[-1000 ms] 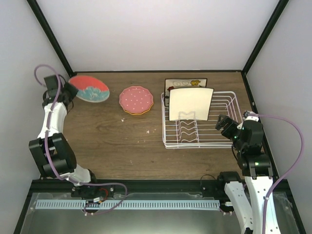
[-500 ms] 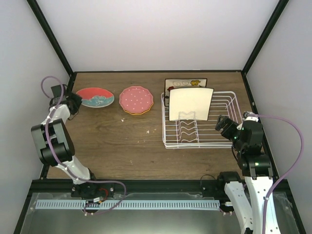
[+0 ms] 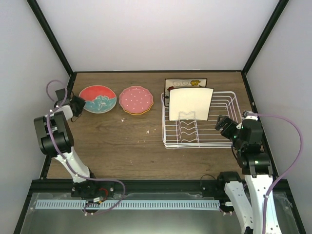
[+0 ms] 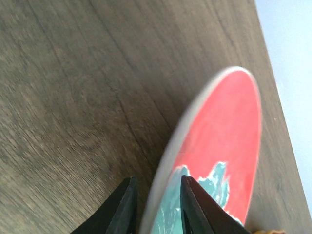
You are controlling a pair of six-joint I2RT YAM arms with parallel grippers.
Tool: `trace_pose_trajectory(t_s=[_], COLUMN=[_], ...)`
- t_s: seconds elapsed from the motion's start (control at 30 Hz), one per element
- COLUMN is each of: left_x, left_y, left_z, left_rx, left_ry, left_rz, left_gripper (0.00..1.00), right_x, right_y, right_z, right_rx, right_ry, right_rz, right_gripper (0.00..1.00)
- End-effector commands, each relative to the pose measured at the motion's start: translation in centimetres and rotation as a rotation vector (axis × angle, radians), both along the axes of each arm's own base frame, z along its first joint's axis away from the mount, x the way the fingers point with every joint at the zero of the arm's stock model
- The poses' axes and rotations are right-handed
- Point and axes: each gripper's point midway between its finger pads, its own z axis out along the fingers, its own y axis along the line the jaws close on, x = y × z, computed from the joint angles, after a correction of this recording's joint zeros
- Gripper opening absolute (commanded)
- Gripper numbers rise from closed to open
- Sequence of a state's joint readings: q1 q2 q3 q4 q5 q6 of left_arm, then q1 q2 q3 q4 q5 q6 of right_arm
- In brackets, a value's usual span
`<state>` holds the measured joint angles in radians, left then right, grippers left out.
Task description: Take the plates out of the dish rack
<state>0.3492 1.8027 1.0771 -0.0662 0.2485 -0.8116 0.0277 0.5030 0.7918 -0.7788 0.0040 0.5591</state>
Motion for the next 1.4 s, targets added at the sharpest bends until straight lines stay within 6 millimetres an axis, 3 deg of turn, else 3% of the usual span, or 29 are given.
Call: trace_pose_trajectory(t_s=[0.0,0.3,0.47,0.53,0.6,0.73,0.83,0.9,1.13,1.23,1.37], left_x=[1.0,2.7,3.0,3.8,5.3,8.7,10.4,10.9,10.7,10.2,6.3], left_y=[0.0,-1.0,0.2,0.9,1.2,0.1,-3.3,-5.9,-11.8,-18.9,-29.9], left_z=[-1.0,-2.7,-1.7,0.6,4.1,13.1,18.3,19.9,18.1,20.6,23.5], left_rx=[-0.005,-0.016,0.040,0.080,0.119,0.223,0.299,0.315,0.316,0.373,0.449], left_ry=[-0.037,-0.040,-0.024,-0.064,-0.143,-0.333,-0.442,-0.481,-0.470,-0.601,-0.806], left_rz=[-0.013,-0.067,-0.041,-0.036,-0.054,-0.144,-0.242,-0.298,-0.452,-0.736,-1.203], left_gripper=[0.31,0.73,0.81,0.81,0.81,0.81,0.81,0.81,0.80,0.79,0.79], right_x=[0.2,1.0,1.1,1.0,0.9,1.0,1.3,1.6,0.9,0.3,0.3], right_y=[-0.3,-0.2,-0.2,-0.2,-0.2,-0.1,0.1,0.2,-0.2,-0.3,-0.1], right_z=[2.2,2.7,2.7,2.6,2.5,2.2,2.1,2.2,2.3,2.1,1.8], right_rx=[-0.011,-0.023,-0.026,-0.026,-0.027,-0.025,-0.021,-0.021,-0.037,-0.041,-0.035], right_ry=[-0.049,-0.046,-0.043,-0.041,-0.040,-0.039,-0.042,-0.043,-0.041,-0.043,-0.039], right_rz=[-0.015,-0.002,0.000,0.002,-0.001,0.005,0.015,0.022,0.010,0.001,0.011], right_gripper=[1.00,1.00,1.00,1.00,1.00,1.00,1.00,1.00,1.00,1.00,1.00])
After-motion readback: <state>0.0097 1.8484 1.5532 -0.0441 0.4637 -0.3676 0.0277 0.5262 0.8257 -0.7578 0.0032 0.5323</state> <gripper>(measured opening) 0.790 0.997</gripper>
